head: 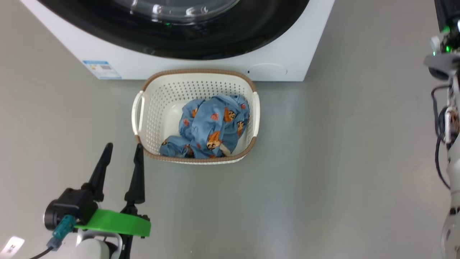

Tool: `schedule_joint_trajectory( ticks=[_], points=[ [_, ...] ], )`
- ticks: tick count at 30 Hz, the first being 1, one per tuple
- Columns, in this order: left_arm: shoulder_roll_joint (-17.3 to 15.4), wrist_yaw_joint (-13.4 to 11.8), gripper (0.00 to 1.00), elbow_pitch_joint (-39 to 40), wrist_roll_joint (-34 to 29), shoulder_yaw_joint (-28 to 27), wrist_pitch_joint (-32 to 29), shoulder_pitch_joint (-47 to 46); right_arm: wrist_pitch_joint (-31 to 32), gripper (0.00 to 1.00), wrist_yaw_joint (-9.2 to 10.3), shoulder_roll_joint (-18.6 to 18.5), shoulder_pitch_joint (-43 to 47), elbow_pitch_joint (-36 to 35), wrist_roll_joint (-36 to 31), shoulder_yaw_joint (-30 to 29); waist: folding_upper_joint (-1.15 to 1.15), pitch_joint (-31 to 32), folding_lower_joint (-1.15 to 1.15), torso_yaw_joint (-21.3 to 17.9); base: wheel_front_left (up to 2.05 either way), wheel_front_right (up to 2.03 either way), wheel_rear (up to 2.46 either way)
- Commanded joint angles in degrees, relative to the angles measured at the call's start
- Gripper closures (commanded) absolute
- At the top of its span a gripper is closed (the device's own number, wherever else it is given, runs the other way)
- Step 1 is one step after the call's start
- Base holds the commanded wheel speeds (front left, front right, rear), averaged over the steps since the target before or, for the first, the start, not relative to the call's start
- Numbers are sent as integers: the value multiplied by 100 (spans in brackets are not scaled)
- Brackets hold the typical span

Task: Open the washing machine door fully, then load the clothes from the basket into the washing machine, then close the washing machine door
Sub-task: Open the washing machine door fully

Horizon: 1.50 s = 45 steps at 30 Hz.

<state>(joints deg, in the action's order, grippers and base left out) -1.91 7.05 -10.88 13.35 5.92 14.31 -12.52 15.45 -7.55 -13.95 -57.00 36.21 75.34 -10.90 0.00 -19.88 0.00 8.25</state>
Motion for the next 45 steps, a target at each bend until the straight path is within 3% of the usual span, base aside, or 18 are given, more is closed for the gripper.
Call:
schedule_joint_trajectory(
  ticks=[1, 10, 26, 45],
  points=[
    [-98, -58, 0, 175, 52, -136, 69, -157, 225, 100, 6, -3, -281, -65, 73, 114, 0, -127, 0, 104, 0, 0, 0],
    [-97, -119, 0, 294, 223, 122, 69, -389, 954, 100, 6, -6, -1193, 473, -43, 257, 0, -455, 0, 357, 0, 0, 0],
    [-97, -211, 0, 531, 512, 476, 69, -721, 995, 100, 6, 96, -2331, 1208, -688, 295, 0, -988, 0, 820, 0, 0, 0],
    [-97, -320, 0, 578, 718, 705, 69, -846, 1221, 100, 6, 261, -2784, 1718, -1149, 334, 0, -1093, 0, 1073, 0, 0, 0]
  ],
)
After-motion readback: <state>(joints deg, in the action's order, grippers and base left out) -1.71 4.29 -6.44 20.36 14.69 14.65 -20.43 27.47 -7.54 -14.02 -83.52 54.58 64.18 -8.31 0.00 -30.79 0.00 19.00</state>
